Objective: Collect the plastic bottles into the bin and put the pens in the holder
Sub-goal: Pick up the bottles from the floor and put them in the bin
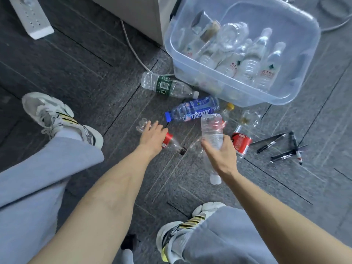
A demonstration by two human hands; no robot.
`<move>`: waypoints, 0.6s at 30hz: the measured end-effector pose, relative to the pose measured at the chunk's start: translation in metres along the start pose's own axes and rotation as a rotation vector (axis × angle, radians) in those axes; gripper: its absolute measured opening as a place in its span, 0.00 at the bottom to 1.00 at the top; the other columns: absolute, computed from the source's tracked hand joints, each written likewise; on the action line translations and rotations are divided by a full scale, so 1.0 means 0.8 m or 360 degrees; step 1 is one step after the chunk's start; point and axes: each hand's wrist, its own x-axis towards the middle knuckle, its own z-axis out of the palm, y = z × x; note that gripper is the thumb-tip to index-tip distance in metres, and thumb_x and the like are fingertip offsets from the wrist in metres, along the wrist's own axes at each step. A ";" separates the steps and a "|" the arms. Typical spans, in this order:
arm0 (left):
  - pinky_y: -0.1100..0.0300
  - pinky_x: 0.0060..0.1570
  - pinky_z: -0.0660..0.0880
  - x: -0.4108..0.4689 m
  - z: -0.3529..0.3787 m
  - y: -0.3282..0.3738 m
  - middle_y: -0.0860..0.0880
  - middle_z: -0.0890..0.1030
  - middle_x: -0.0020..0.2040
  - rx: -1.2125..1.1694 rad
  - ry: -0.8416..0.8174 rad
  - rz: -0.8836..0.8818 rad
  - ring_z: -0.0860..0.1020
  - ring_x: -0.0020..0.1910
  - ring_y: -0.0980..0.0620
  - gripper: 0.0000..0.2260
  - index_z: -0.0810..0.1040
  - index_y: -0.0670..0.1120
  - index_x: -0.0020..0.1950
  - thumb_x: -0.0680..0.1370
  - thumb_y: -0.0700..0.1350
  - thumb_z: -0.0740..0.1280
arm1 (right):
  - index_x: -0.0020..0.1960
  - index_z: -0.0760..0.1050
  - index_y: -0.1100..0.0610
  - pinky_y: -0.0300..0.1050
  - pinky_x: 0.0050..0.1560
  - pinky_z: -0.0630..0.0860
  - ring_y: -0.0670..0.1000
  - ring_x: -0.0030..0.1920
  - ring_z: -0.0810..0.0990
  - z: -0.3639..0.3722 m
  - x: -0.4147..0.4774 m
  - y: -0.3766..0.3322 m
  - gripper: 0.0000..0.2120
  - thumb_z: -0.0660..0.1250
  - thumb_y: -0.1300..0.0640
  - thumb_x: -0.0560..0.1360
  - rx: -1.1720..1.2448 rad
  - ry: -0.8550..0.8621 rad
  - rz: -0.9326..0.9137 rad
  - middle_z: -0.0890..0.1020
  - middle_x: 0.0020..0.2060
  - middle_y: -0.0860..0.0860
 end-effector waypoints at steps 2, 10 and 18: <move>0.45 0.76 0.49 0.002 0.006 0.003 0.43 0.67 0.72 0.0040 -0.0059 -0.0003 0.60 0.75 0.43 0.30 0.62 0.46 0.74 0.74 0.41 0.67 | 0.55 0.74 0.52 0.51 0.50 0.79 0.47 0.46 0.81 -0.001 0.001 0.005 0.24 0.71 0.38 0.68 0.0069 -0.0004 0.0130 0.81 0.48 0.47; 0.51 0.50 0.74 -0.056 0.005 0.005 0.45 0.71 0.57 -0.0938 -0.0300 -0.0442 0.77 0.53 0.42 0.31 0.68 0.46 0.64 0.66 0.55 0.73 | 0.55 0.68 0.48 0.46 0.51 0.76 0.51 0.48 0.80 -0.001 -0.017 -0.010 0.22 0.72 0.39 0.69 0.0127 -0.0191 0.0247 0.80 0.48 0.47; 0.61 0.37 0.68 -0.110 -0.083 0.038 0.51 0.78 0.47 -0.1755 0.0027 -0.0781 0.76 0.43 0.52 0.22 0.71 0.49 0.55 0.68 0.56 0.74 | 0.66 0.71 0.55 0.50 0.57 0.74 0.55 0.56 0.78 -0.047 -0.047 -0.067 0.33 0.71 0.36 0.69 0.0402 -0.0199 0.0417 0.80 0.59 0.53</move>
